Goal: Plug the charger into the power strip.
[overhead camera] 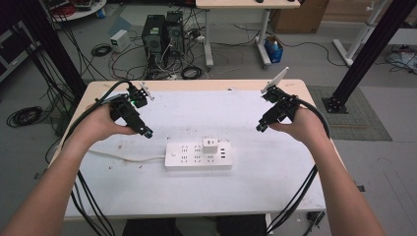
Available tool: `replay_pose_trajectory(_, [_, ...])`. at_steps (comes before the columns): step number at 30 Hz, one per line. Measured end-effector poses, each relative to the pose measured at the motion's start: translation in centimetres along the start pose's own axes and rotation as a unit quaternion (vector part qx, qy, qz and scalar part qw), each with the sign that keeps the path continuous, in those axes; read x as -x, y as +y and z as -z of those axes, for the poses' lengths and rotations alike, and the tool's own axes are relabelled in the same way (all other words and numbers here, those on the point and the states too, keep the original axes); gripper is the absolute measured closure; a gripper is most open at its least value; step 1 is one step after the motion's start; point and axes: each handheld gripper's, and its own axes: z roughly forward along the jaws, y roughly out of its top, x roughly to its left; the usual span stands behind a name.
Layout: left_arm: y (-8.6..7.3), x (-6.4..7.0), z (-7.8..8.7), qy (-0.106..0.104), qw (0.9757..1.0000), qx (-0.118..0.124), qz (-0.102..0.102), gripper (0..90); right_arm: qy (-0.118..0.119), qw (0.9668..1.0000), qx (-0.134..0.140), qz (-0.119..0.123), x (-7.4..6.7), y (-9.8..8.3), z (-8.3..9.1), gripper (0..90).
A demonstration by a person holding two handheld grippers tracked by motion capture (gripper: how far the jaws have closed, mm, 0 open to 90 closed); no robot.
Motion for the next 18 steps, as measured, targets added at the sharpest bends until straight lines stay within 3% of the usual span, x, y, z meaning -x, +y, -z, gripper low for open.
replay_pose_trajectory(18, [0.18, 0.32, 0.17, 0.001, 1.0, -0.002, -0.005, 16.6, -0.002, 1.0, 0.003, 0.003, 0.09, -0.32, -0.05, 19.2])
